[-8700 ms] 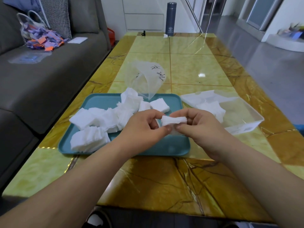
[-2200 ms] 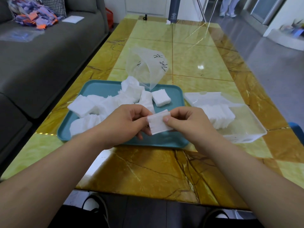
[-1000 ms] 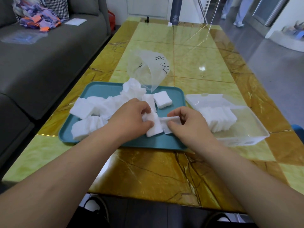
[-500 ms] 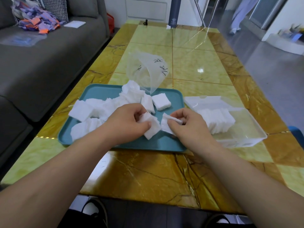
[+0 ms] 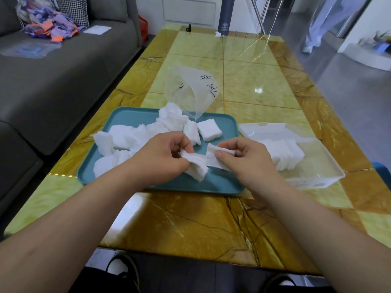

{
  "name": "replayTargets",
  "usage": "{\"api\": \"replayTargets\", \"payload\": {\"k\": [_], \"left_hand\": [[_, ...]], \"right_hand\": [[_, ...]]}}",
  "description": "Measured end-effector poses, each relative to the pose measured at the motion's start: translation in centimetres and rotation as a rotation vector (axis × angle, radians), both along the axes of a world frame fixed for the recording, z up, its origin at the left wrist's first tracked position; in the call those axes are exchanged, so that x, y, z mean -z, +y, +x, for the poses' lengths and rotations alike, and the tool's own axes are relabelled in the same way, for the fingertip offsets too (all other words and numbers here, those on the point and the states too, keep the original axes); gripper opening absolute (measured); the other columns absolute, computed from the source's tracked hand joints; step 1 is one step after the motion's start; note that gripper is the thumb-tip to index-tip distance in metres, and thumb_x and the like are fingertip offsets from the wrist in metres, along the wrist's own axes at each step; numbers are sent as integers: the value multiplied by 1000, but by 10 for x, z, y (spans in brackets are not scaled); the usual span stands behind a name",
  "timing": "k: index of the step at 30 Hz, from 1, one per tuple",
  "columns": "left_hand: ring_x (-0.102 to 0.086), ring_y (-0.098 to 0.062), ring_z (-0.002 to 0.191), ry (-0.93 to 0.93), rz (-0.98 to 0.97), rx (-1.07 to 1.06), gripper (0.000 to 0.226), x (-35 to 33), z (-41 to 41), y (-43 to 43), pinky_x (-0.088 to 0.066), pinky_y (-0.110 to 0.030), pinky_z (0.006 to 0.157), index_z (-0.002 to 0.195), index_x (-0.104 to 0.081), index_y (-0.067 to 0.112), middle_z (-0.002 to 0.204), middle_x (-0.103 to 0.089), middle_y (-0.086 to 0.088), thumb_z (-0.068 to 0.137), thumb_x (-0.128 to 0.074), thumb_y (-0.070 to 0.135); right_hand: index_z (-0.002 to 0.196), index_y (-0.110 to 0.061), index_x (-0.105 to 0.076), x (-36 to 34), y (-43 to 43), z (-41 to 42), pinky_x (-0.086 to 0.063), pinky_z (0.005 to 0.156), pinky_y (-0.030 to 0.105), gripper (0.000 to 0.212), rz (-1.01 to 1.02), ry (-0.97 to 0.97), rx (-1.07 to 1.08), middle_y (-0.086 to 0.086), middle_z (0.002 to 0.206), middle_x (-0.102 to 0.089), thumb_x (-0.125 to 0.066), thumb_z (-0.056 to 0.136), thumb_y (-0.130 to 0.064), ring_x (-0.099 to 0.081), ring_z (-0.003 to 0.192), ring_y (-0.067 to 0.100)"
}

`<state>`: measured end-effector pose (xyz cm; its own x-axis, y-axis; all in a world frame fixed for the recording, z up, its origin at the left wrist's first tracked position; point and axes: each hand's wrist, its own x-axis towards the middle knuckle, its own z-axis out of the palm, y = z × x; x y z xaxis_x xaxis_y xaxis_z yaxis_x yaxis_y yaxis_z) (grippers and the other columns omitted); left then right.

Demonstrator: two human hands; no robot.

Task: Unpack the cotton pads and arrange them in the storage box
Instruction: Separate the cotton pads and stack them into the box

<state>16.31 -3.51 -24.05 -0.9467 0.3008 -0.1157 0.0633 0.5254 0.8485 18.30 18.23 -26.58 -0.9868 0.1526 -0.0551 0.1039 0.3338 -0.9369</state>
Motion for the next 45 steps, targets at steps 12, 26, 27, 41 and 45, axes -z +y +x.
{"api": "replayTargets", "payload": {"k": [12, 26, 27, 41, 45], "left_hand": [[-75, -26, 99, -56, 197, 53, 24, 3, -1, 9, -60, -42, 95, 102, -75, 17, 97, -80, -6, 86, -77, -1], [-57, 2, 58, 23, -62, 52, 32, 13, -2, 14, -42, -10, 57, 108, -74, 30, 76, -69, 6, 79, -87, 27], [-56, 1, 57, 35, -83, 63, 24, 15, -1, 16, -42, -12, 55, 102, -76, 29, 74, -70, 6, 80, -87, 28], [-58, -3, 52, 50, -81, 76, 21, 22, 2, 25, -44, -20, 53, 98, -73, 27, 72, -75, 0, 81, -85, 26], [-60, -2, 54, 54, -104, 94, 22, 21, 0, 29, -48, -23, 55, 101, -73, 28, 73, -75, 1, 82, -84, 29]], "right_hand": [[113, -24, -79, -7, -10, 3, -58, 95, 57, 21, -180, -115, -162, 3, 101, -81, -63, 103, -15, -75, 103, 30], [105, -25, -76, -3, 3, 6, -55, 76, 28, 41, 63, -35, -336, -2, 94, -78, -60, 90, 11, -71, 87, 16], [103, -25, -77, -2, 3, 6, -54, 70, 23, 42, 124, -25, -333, -8, 90, -77, -58, 89, 10, -70, 81, 10], [137, -25, -62, 2, -2, 14, -49, 110, 31, 58, 213, -12, -84, -3, 131, -66, -60, 87, 5, -63, 119, 11], [143, -21, -56, 5, -4, 14, -45, 115, 35, 60, 201, -34, -50, -1, 140, -62, -61, 88, 3, -59, 128, 13]]}}
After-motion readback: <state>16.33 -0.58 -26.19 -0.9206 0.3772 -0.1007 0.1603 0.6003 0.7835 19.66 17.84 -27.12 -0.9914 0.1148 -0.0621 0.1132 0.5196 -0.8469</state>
